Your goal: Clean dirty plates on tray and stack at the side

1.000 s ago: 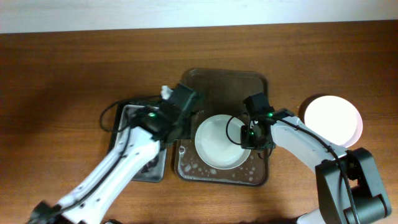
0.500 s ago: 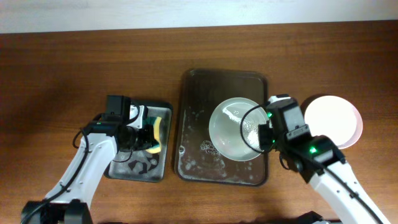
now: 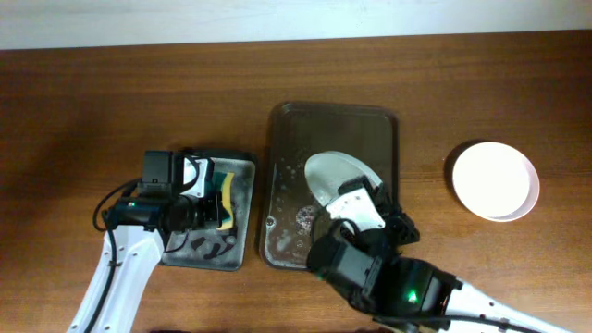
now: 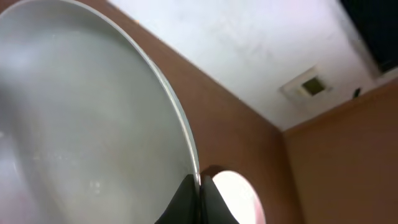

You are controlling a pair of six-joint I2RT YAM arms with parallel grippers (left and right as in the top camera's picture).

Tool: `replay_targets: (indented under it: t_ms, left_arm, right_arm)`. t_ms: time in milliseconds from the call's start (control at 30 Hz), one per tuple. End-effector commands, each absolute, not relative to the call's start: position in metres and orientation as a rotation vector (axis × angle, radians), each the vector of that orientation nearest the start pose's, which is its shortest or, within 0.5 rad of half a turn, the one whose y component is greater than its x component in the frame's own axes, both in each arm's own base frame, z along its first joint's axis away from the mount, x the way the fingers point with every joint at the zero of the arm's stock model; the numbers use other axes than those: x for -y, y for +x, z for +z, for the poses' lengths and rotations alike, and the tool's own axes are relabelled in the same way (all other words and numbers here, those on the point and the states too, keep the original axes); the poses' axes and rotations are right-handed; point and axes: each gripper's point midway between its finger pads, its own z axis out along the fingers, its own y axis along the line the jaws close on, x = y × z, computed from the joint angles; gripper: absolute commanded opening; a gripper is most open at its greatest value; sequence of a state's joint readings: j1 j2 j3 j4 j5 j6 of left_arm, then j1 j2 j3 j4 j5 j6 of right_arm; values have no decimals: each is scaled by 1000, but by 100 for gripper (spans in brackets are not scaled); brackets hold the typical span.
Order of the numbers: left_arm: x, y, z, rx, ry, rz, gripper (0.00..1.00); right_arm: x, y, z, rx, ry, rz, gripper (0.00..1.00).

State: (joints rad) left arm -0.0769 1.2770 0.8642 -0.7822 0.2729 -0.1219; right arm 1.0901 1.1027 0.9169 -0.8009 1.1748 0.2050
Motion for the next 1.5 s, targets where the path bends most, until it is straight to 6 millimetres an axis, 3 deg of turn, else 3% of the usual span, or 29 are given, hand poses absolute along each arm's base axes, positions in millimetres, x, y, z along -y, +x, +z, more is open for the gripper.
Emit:
replay_targets:
  t_ms: [0, 667, 733, 833, 967, 1000, 1033, 1067, 1233, 1400, 1467]
  left_arm:
    - [63, 274, 98, -2767, 22, -401, 0]
    - [63, 275, 98, -2763, 23, -400, 0]
    - [55, 276, 95, -2768, 10, -334, 0]
    - [47, 274, 81, -2783, -5, -262, 0]
    - [46, 264, 43, -2817, -52, -268, 0]
    - [46, 264, 39, -2818, -52, -267, 2]
    - [46, 265, 39, -2811, -50, -269, 17]
    - [47, 267, 42, -2801, -47, -280, 45]
    - [70, 279, 74, -2757, -7, -457, 57]
    - [90, 288, 136, -2648, 54, -614, 59]
    - [92, 284, 156, -2599, 71, -630, 63]
  right_arm:
    - [-127, 243, 266, -1801, -422, -736, 4]
    - [-126, 242, 269, -1781, -439, -768, 4]
    - [-128, 242, 267, -1790, -448, -756, 4]
    - [-129, 242, 267, -1792, -448, -752, 4]
    - [-129, 242, 266, -1793, -449, -753, 4]
    - [-129, 242, 266, -1793, -450, -753, 4]
    - [-129, 242, 266, -1792, -449, -753, 4]
    - [-129, 242, 266, -1792, -449, -753, 4]
    - [-136, 242, 256, -1841, -484, -691, 4]
    - [-137, 248, 244, -1920, -444, -600, 4]
    - [-123, 256, 238, -1969, -359, -588, 4]
